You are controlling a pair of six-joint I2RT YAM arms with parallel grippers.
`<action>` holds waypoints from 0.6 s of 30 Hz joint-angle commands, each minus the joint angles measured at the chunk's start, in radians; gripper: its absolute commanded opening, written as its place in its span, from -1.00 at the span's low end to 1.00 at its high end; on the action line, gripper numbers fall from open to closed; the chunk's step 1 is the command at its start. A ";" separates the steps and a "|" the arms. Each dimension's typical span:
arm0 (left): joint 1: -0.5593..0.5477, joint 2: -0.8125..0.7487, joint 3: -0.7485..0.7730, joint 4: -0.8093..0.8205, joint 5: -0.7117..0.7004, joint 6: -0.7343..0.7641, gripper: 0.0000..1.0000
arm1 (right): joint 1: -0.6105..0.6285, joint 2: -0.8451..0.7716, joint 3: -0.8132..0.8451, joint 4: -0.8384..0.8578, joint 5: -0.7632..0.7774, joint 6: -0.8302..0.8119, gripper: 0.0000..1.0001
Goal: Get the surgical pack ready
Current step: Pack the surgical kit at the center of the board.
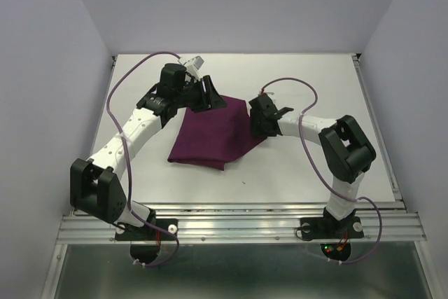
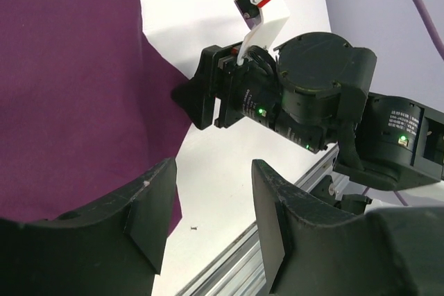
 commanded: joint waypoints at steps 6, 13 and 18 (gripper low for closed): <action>0.003 0.015 -0.012 0.006 0.013 0.041 0.16 | 0.054 0.064 0.001 -0.110 0.130 -0.015 -0.21; 0.003 0.044 0.003 -0.020 -0.021 0.059 0.14 | 0.054 0.037 -0.061 -0.110 0.170 -0.009 -0.99; 0.000 0.104 0.029 -0.099 -0.102 0.105 0.14 | 0.054 -0.029 -0.090 -0.095 0.171 -0.019 -0.99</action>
